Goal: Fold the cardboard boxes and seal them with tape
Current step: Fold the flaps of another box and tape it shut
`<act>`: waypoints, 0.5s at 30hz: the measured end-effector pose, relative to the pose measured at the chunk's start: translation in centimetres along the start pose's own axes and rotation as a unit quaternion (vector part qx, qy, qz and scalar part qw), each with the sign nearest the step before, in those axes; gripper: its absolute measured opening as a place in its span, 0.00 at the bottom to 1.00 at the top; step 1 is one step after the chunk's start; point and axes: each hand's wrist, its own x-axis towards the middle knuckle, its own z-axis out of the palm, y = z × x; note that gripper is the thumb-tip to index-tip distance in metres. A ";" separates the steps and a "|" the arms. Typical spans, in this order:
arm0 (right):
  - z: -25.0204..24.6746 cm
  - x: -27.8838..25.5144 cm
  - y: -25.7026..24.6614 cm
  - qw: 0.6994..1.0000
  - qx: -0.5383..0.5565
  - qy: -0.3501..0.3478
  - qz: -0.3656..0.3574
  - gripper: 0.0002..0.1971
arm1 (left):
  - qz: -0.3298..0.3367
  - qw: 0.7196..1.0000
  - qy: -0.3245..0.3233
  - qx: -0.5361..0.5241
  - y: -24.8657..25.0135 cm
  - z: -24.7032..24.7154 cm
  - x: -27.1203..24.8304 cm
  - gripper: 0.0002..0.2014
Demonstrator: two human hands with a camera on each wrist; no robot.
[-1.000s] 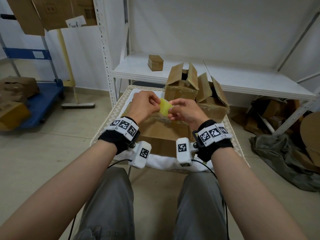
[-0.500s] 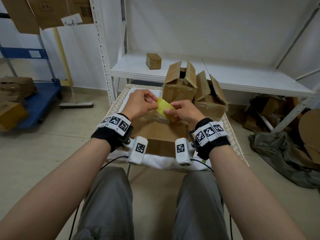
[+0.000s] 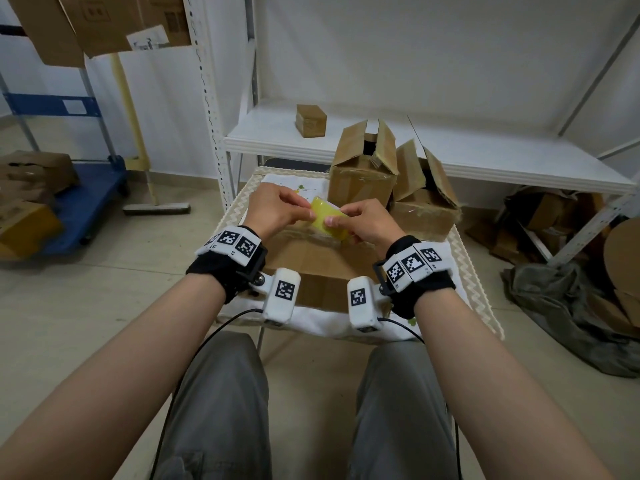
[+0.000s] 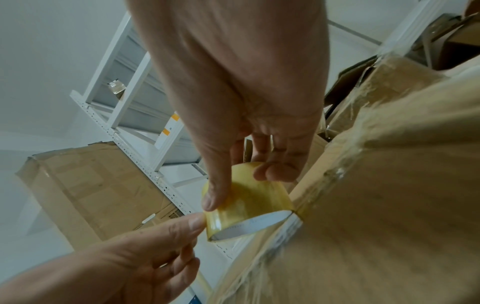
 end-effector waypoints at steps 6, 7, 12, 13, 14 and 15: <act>-0.1 -0.8 0.1 0.999 -0.018 -0.020 -0.026 0.12 | -0.050 0.998 -0.016 -0.038 -0.3 -0.2 0.6 0.04; -0.2 -1.0 -0.1 0.998 -0.028 -0.036 -0.031 0.14 | -0.057 0.997 -0.026 -0.039 -0.3 -0.3 0.7 0.04; -0.2 -1.4 -0.5 0.994 -0.074 -0.063 -0.039 0.19 | -0.081 0.995 -0.044 -0.035 -0.6 -1.4 1.5 0.05; -0.1 -1.2 -0.6 0.995 -0.067 -0.062 -0.045 0.19 | -0.087 0.994 -0.049 -0.038 -0.6 -1.6 1.5 0.05; 0.1 -1.2 -0.8 0.995 -0.063 -0.061 -0.053 0.18 | -0.094 0.993 -0.052 -0.039 -0.6 -1.8 1.6 0.04; 0.3 -1.2 -1.0 0.994 -0.065 -0.062 -0.062 0.18 | -0.101 0.992 -0.056 -0.039 -0.5 -2.0 1.5 0.03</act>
